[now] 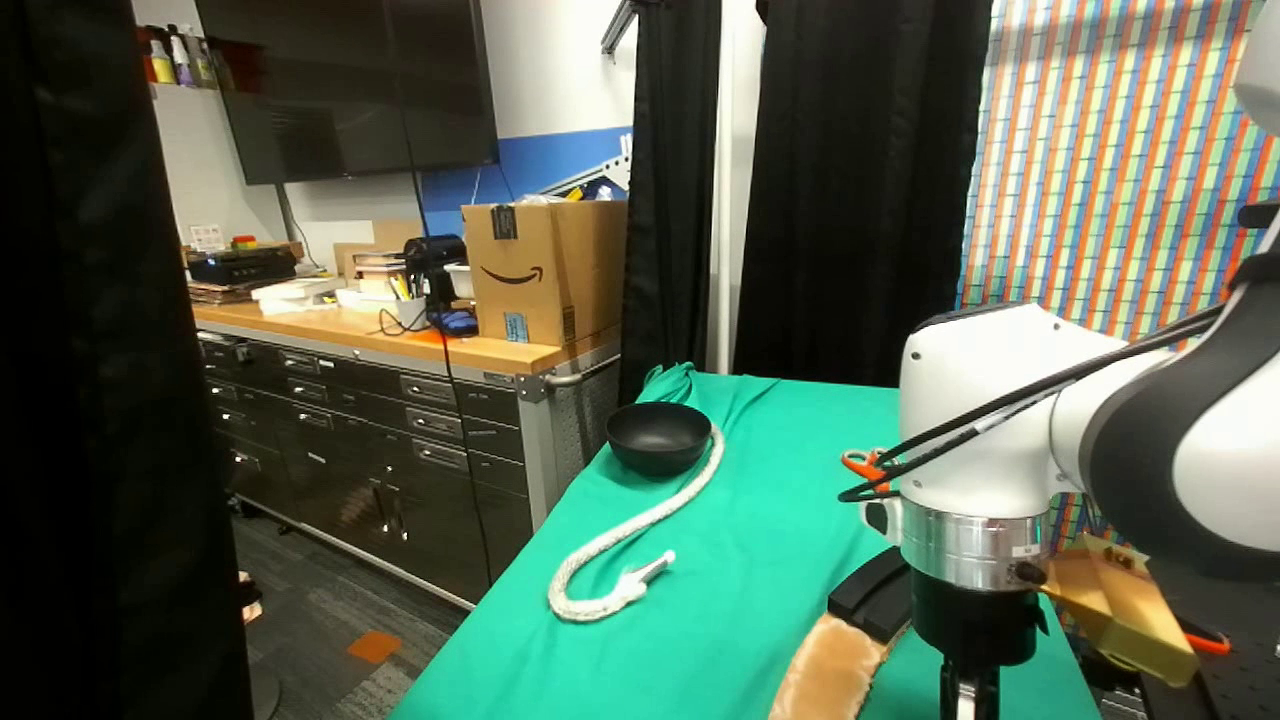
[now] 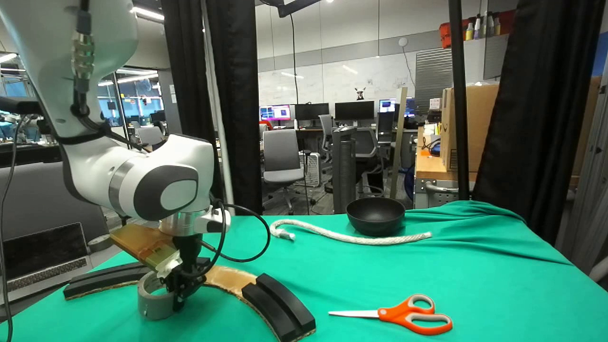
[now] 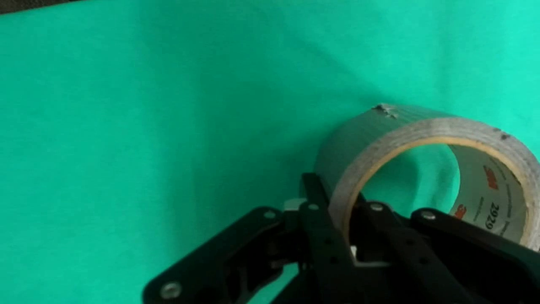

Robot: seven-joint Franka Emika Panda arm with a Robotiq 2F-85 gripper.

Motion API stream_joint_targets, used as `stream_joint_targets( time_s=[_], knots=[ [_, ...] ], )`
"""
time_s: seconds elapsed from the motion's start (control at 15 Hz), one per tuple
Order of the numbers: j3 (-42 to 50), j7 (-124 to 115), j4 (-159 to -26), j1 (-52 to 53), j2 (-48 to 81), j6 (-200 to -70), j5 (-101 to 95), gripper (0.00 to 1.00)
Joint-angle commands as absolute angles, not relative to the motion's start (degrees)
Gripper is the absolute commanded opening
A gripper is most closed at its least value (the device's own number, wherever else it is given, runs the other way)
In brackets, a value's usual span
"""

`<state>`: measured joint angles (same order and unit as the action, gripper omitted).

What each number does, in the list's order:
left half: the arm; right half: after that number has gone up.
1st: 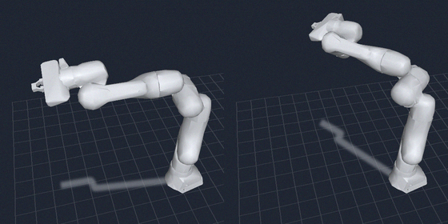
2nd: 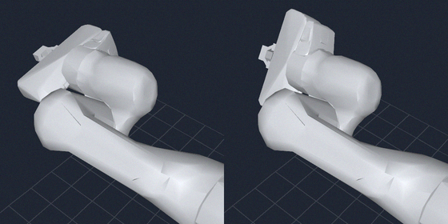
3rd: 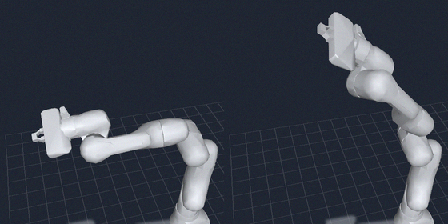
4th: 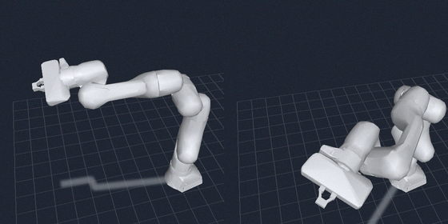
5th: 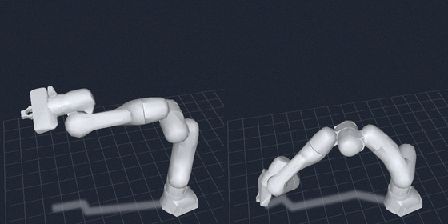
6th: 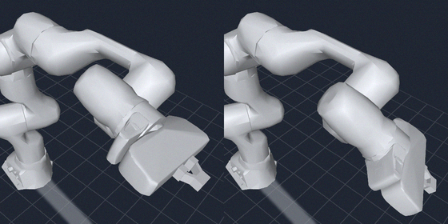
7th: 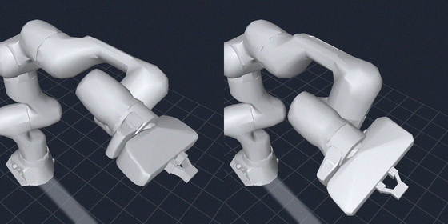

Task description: Put the silver tape in the black bowl

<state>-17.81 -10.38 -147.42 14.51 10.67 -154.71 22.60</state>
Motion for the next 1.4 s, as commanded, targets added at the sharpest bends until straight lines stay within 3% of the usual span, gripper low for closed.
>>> stream_joint_targets(
  time_s=[0.0, 0.8, 1.33],
  knots=[
    [-17.88, -10.73, -148.44, 14.24, 6.1, -152.07, 22.58, 0.1],
    [-9.11, -16.83, -145.06, 8.96, -23.85, -120.2, 18.8, 0.09],
    [-6.6, -25.82, -125.67, -0.54, -17.57, -111.37, 10.75, 0.1]
  ],
)
